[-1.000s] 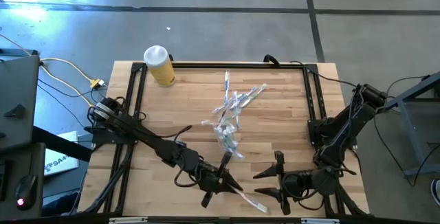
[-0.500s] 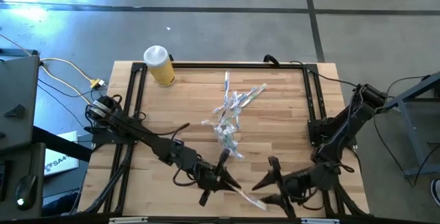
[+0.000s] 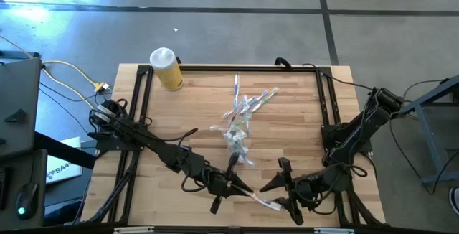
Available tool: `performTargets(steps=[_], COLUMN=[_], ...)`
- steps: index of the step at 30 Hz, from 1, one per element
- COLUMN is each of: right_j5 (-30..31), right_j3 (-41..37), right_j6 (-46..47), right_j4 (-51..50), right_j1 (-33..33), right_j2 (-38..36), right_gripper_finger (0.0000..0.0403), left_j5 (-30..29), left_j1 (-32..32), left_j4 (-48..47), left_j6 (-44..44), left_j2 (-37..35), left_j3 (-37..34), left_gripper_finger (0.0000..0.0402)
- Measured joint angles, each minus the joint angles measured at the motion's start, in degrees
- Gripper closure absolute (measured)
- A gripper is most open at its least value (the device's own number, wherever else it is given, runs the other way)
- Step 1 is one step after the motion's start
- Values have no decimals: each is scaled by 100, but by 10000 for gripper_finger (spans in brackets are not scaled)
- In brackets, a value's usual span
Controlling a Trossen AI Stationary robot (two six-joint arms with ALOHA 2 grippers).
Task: Pick & Place toothbrushing station
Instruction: Put the orange toothbrush into the transparent organizer
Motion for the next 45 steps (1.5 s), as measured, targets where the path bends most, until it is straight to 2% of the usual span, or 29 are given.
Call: performTargets(steps=[5, 11, 15, 19, 25, 27, 36, 41, 45], right_j5=[-84, -833, -1076, -1079, -1073, -1041, -1028, -994, -994], right_j3=[0, 0, 0, 0, 0, 1, 4, 4, 4], right_j6=[9, 138, 168, 166, 8, -74, -72, -19, -9], right_j4=[-1, 14, 42, 1, 7, 25, -41, -74, -117], right_j1=[-172, -426, -523, -525, -553, -555, -547, -553, -553], right_j2=[2, 4, 4, 4, 7, 7, 4, 4, 4], right_gripper_finger=[229, 229, 236, 274, 366, 384, 387, 387, 387], left_j5=[-188, -349, -365, -367, -409, -440, -532, -614, -623], left_j1=[1, 2, 2, 2, 2, 2, 2, 0, 2], left_j4=[-9, -24, -25, -39, -164, -179, -189, -224, -310], left_j6=[135, 150, 151, 151, 109, 61, 73, 107, 107], left_j2=[0, 0, 0, 0, 0, 2, 2, 11, 11], left_j3=[0, 0, 0, 0, -1, -4, -6, -9, -9], left_gripper_finger=[386, 386, 386, 386, 386, 386, 386, 370, 377])
